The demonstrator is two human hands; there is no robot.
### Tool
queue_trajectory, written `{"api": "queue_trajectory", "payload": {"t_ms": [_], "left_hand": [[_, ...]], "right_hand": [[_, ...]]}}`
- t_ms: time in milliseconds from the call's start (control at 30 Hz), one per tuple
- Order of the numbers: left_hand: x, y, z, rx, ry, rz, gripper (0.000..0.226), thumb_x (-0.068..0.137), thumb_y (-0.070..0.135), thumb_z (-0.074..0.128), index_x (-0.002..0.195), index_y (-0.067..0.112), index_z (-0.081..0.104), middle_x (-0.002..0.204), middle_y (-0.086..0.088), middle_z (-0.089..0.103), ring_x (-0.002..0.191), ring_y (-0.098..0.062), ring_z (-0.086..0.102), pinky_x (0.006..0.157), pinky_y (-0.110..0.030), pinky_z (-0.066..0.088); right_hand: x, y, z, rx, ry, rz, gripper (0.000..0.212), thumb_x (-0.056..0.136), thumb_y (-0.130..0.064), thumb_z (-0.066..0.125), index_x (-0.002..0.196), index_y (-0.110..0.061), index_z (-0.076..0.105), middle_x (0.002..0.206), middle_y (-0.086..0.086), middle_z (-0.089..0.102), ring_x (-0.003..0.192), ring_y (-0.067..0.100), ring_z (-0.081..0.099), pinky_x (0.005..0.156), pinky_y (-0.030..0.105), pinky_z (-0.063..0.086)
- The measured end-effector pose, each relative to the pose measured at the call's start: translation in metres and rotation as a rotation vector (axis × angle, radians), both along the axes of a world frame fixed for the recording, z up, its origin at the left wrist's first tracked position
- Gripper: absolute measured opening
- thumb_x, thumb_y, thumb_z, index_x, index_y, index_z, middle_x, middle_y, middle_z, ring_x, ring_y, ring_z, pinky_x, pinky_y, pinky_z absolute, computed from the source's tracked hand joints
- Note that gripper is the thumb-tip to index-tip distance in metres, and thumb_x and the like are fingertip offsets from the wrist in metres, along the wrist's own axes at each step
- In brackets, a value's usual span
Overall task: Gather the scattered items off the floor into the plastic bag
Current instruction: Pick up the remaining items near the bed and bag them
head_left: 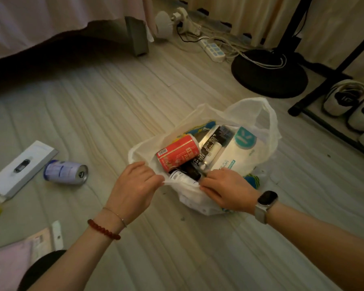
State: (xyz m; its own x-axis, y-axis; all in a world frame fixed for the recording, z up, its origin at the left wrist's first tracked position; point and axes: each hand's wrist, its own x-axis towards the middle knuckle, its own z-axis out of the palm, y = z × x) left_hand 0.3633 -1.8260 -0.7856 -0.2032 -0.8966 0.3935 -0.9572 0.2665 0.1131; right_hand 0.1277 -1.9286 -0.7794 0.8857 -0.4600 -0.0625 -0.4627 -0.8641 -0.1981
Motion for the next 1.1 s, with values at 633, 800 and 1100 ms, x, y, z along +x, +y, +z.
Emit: {"api": "queue_trajectory", "payload": {"t_ms": [633,800,1100], "left_hand": [[-0.002,0.011,-0.008,-0.109,0.135,0.059,0.006,0.082,0.011,0.049,0.087,0.014,0.049,0.064,-0.008,0.057,0.06,-0.025,0.052,0.06,-0.027,0.033],[0.001,-0.004,0.004,-0.184,0.149,0.061,0.009,0.083,0.008,0.046,0.089,0.013,0.051,0.066,-0.011,0.059,0.067,-0.022,0.048,0.06,-0.029,0.038],[0.047,-0.031,0.016,-0.268,0.138,0.217,0.017,0.083,0.006,0.043,0.083,0.008,0.059,0.065,-0.015,0.059,0.068,-0.027,0.049,0.066,-0.032,0.036]], "right_hand": [[0.103,-0.065,-0.007,-0.051,0.369,0.038,0.079,0.072,-0.038,0.069,0.137,-0.024,0.026,0.138,0.004,0.04,0.124,0.026,0.038,0.1,0.047,0.033],[0.063,-0.098,0.028,-0.074,0.299,0.002,0.071,0.076,-0.029,0.068,0.136,-0.029,0.029,0.141,-0.001,0.038,0.132,0.022,0.031,0.11,0.048,0.025],[0.046,-0.095,0.026,0.145,0.272,-0.19,0.073,0.076,-0.037,0.068,0.138,-0.024,0.031,0.139,0.004,0.043,0.126,0.024,0.037,0.107,0.042,0.032]]}}
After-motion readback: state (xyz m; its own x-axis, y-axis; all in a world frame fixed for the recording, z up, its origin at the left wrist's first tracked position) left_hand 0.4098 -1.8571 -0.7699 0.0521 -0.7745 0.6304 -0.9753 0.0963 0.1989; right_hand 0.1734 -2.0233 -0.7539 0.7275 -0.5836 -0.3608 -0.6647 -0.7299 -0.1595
